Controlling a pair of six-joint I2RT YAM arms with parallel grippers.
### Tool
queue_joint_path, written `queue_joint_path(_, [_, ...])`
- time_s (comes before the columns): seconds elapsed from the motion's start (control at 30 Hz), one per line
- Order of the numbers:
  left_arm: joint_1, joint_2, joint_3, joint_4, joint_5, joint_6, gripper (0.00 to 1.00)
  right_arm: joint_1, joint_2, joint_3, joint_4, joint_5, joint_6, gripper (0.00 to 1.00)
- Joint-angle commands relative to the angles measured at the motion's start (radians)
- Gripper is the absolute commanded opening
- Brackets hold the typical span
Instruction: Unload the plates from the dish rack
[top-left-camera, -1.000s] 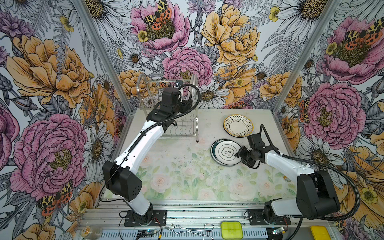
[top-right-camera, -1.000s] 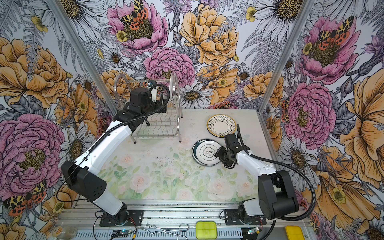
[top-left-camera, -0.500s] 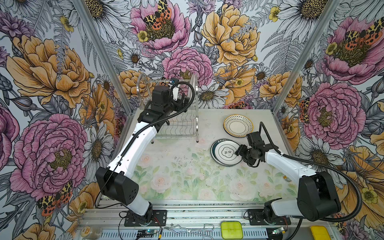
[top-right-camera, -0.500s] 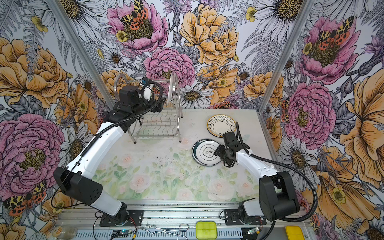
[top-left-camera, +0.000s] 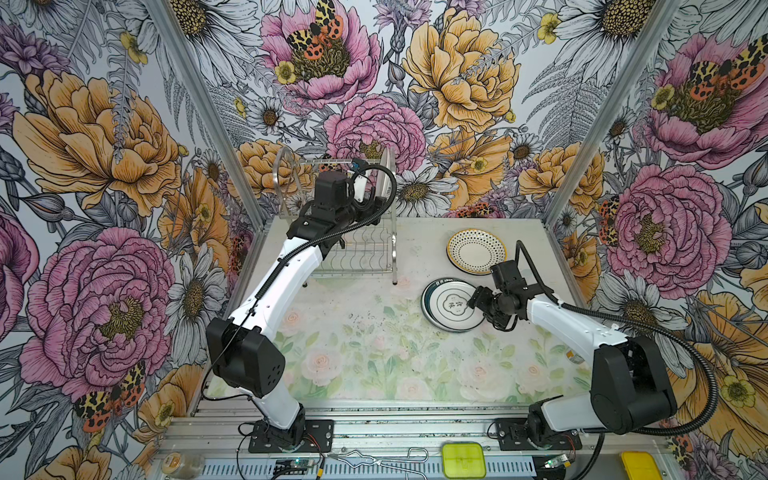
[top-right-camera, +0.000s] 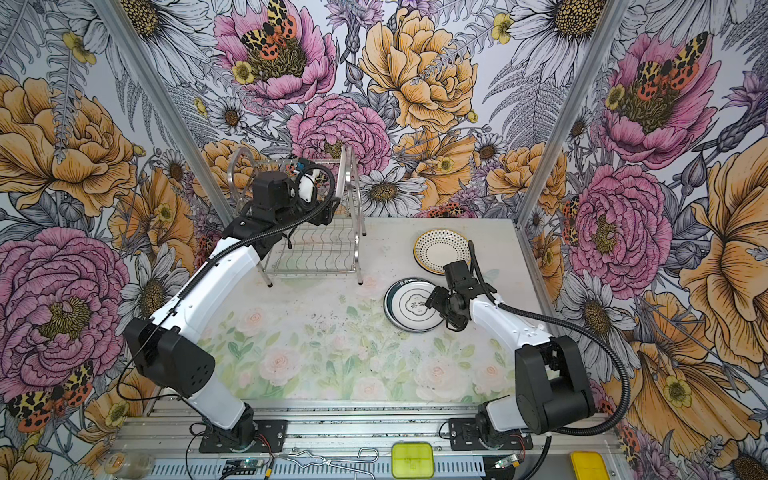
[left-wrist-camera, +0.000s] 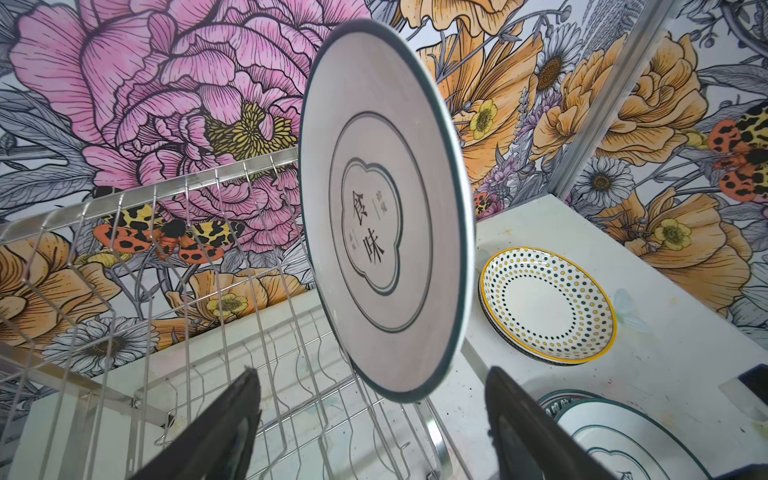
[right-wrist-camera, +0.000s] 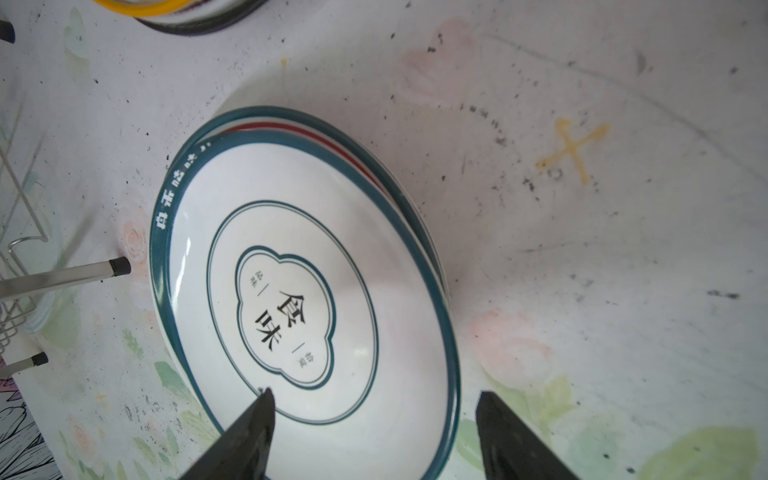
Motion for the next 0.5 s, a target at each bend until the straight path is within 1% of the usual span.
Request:
queue_joint_path(0.0, [0.001, 0.015, 0.049, 0.029, 0.023, -0.010, 0.78, 0.006, -0.005, 0.031, -0.002, 0.028, -0.013, 0.79])
queue_joint_path(0.27, [-0.019, 0.074, 0.088, 0.046, -0.007, 0.014, 0.74, 0.007, -0.007, 0.037, -0.001, 0.028, -0.017, 0.80])
queue_joint_path(0.47, [-0.033, 0.121, 0.122, 0.045, -0.057, 0.028, 0.62, 0.008, -0.008, 0.053, -0.001, 0.039, -0.009, 0.81])
